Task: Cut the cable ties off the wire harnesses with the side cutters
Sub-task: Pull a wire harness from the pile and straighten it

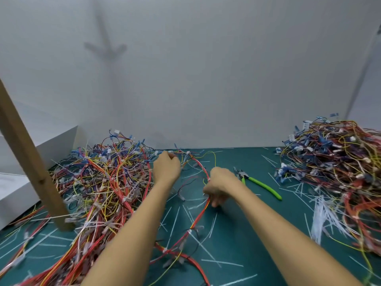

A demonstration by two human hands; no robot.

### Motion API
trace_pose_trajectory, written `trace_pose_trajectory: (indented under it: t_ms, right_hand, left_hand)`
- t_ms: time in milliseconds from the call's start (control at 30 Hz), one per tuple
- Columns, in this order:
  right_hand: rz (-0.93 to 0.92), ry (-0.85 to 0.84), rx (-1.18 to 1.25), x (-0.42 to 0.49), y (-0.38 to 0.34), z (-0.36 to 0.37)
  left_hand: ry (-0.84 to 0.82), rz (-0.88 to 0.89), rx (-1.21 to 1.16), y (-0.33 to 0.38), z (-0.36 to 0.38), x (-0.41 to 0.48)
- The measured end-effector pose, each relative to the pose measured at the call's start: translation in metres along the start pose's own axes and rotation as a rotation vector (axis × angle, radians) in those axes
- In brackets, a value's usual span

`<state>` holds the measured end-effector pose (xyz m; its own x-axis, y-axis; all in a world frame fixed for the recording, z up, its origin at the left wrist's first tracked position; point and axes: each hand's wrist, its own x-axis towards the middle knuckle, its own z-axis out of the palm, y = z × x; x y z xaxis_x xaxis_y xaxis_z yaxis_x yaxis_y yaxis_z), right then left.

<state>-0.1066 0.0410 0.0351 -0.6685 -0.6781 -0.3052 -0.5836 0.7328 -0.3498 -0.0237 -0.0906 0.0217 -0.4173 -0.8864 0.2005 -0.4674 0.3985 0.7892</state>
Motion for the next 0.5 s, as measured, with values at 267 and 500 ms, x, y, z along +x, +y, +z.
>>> trace_pose_trajectory:
  t_ms: [267,500]
  right_hand:
    - [0.021,0.472,0.307,0.019,0.017,-0.035]
    - [0.084,0.612,0.703,0.039,0.022,-0.032]
  left_hand:
    - [-0.156,0.172,-0.288,-0.014,0.006,-0.022]
    - [-0.863,0.297,0.206,0.014,-0.042,-0.036]
